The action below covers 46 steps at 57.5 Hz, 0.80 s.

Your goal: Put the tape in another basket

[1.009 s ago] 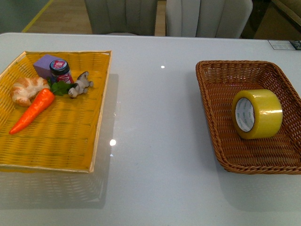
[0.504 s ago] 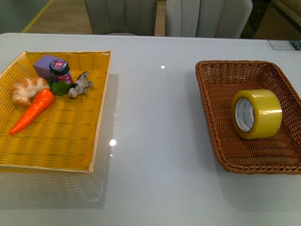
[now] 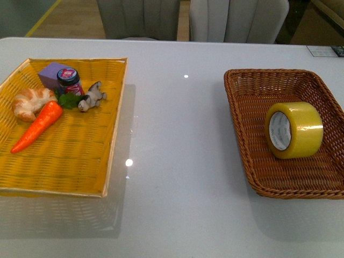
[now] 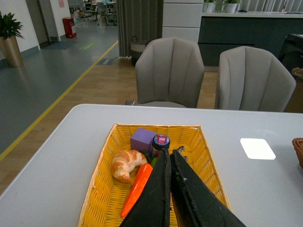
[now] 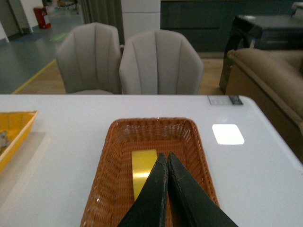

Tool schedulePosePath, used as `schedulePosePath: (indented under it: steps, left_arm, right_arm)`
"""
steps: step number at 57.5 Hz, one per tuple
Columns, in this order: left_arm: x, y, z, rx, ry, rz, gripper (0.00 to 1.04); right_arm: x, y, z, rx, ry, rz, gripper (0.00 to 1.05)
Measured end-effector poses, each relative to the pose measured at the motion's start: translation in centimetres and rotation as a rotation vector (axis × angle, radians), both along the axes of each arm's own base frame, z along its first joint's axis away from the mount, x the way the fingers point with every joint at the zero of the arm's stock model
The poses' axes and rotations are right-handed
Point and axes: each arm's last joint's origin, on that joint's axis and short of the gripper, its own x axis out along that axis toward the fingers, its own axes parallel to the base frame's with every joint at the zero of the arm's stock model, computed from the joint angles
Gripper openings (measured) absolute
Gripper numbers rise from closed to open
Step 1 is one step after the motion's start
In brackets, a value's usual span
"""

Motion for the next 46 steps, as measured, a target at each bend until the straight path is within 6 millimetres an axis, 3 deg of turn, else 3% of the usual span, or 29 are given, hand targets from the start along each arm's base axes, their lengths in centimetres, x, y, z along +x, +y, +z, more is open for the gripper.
schedulePosePath:
  steps: [22, 43, 46]
  left_arm:
    - [-1.4, 0.0, -0.4, 0.000, 0.013, 0.000, 0.02]
    - [-1.5, 0.0, -0.4, 0.000, 0.017, 0.000, 0.02]
    - [-1.5, 0.0, -0.4, 0.000, 0.016, 0.000, 0.08]
  right_arm:
    - [-0.4, 0.0, 0.2, 0.000, -0.030, 0.000, 0.02]
    - [-0.4, 0.0, 0.2, 0.000, -0.030, -0.001, 0.02]
    - [-0.4, 0.0, 0.2, -0.001, -0.030, 0.000, 0.09]
